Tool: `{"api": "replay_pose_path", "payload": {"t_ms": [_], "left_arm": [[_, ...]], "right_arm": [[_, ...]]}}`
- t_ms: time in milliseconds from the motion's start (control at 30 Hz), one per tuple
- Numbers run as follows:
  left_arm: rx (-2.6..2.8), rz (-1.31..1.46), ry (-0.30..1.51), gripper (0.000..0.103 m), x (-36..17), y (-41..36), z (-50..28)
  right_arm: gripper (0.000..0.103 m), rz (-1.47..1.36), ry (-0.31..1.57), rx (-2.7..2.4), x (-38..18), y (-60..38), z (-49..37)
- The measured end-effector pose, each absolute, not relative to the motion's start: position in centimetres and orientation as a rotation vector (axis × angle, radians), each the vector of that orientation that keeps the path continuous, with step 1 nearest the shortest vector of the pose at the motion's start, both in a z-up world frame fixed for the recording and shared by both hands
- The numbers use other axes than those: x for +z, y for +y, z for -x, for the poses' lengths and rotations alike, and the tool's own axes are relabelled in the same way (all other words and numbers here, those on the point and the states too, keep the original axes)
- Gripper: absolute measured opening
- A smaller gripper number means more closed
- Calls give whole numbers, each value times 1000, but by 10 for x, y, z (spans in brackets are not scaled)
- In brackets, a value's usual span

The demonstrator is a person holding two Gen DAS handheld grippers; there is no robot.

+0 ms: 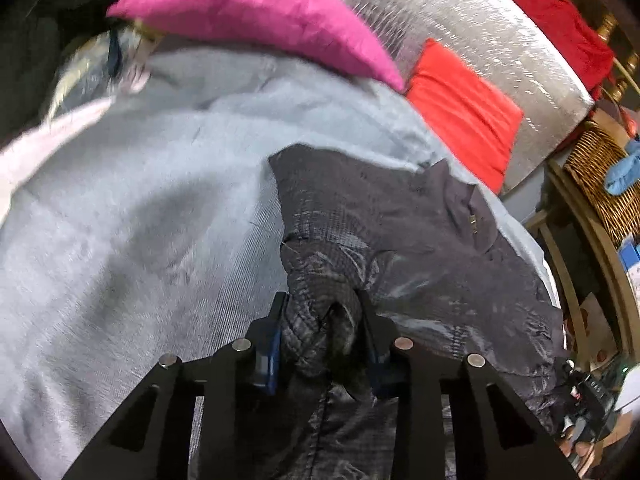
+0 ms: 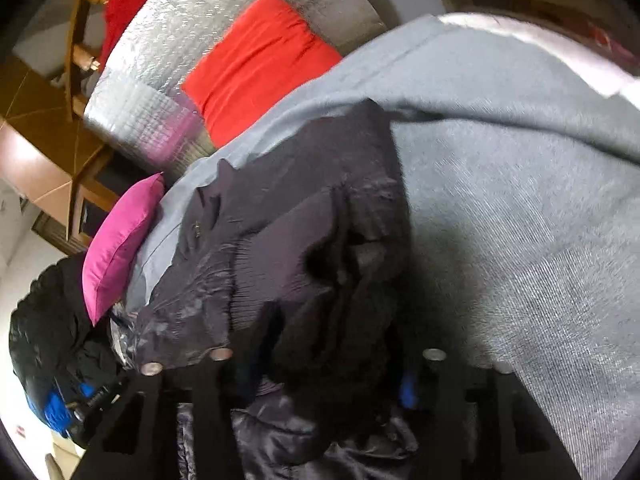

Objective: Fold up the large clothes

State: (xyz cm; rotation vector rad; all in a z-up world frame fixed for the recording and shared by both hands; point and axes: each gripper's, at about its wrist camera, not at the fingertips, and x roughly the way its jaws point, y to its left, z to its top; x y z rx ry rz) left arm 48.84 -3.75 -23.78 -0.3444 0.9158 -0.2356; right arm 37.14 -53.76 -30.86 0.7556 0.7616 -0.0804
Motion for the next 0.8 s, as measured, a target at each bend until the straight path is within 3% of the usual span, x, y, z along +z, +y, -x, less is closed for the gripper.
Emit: {"api": "replay_pose_path", "payload": {"t_ms": [200, 300, 333, 400, 467, 533, 633, 800], "left_arm": [[-230, 308, 926, 35, -240, -41, -487], [-184, 262, 1030, 55, -263, -44, -498], [-170, 251, 1047, 64, -267, -45, -501], [-170, 276, 1048, 65, -269, -42, -502], [-182, 285, 1034, 62, -264, -41, -501], [-182, 267, 1010, 54, -260, -42, -497], [-175, 241, 994, 53, -258, -44, -493], [-143, 181, 1023, 58, -266, -56, -496]], "right_arm": [[40, -703, 708, -88, -290, -535, -364], [42, -760, 821, -96, -318, -543, -374], [51, -788, 830, -98, -322, -546, -375], [62, -843, 829, -96, -324, -553, -373], [63, -870, 827, -82, -322, -557, -371], [65, -886, 817, -82, -320, -560, -369], [74, -931, 790, -68, -318, -563, -367], [67, -788, 852, -131, -324, -546, -377]]}}
